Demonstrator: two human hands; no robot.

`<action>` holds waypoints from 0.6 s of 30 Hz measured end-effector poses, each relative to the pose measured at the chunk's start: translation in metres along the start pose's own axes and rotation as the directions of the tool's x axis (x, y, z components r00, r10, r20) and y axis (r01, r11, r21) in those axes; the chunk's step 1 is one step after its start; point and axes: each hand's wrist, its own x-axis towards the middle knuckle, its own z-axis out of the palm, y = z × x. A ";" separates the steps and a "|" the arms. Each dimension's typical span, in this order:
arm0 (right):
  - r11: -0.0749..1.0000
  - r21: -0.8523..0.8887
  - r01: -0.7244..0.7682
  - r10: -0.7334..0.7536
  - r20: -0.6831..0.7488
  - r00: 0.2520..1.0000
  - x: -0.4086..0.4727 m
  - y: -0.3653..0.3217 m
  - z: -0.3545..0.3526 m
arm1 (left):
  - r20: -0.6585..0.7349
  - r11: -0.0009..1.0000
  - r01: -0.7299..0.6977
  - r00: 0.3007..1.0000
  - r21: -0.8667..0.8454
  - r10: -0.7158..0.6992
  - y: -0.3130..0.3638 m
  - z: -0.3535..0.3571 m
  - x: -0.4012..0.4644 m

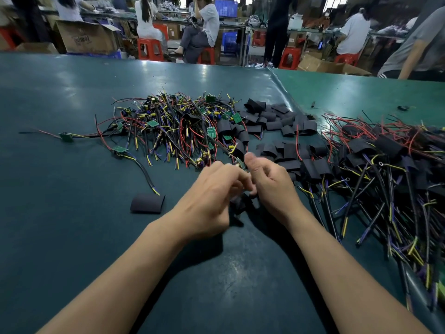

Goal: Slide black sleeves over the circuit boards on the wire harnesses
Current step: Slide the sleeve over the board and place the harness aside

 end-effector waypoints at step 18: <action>0.626 0.780 0.011 0.100 -0.094 0.990 0.003 -0.029 -0.057 | 0.086 0.961 0.112 0.987 0.252 -0.138 -0.019 0.001 -0.004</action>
